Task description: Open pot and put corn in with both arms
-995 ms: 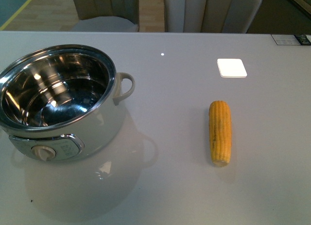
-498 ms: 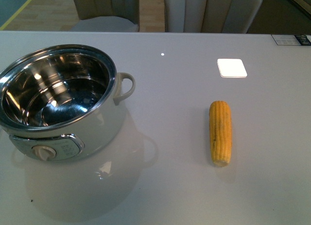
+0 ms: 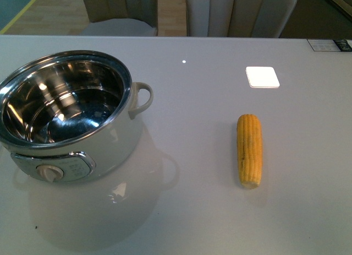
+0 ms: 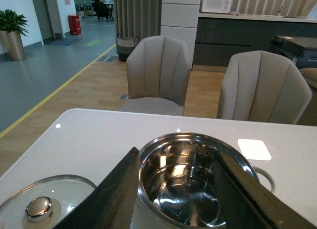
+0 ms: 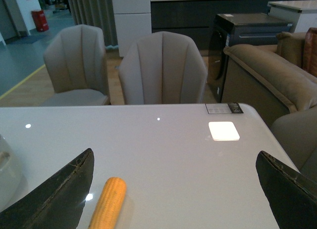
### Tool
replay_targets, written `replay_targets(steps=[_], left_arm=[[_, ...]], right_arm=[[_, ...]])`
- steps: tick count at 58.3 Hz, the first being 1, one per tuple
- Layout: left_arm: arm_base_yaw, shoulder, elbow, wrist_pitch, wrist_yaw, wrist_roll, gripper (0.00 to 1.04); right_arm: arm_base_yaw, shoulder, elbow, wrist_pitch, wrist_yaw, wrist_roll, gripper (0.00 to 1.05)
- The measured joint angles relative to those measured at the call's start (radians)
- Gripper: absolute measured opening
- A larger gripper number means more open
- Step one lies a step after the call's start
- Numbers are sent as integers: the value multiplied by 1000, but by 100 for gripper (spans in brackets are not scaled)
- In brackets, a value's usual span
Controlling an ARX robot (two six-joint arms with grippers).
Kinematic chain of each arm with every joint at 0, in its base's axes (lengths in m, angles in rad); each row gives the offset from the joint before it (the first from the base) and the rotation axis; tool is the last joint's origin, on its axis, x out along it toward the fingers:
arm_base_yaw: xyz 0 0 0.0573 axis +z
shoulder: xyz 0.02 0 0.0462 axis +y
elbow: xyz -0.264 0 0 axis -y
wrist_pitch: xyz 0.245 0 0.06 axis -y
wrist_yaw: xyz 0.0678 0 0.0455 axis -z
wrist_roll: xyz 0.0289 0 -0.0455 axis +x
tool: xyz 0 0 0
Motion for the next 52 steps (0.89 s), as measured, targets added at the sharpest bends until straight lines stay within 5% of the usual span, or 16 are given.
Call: replay_targets(steps=[13,27,33,37,52], left_arm=[[0,0,0,0,0,0,99],[0,0,0,0,0,2,98],[0,0,0,0,0,2,98],[0,-1,0,0,0,2,98],[0,-1,0,0,0,2,98]], right_arm=[[0,0,0,0,0,0,96],[0,2,1,-2,1,0,96],[38,237,150,-360,74,147,96],[64,364,177,-439,73,206,96],[168,793,212,-138,101,317,96]])
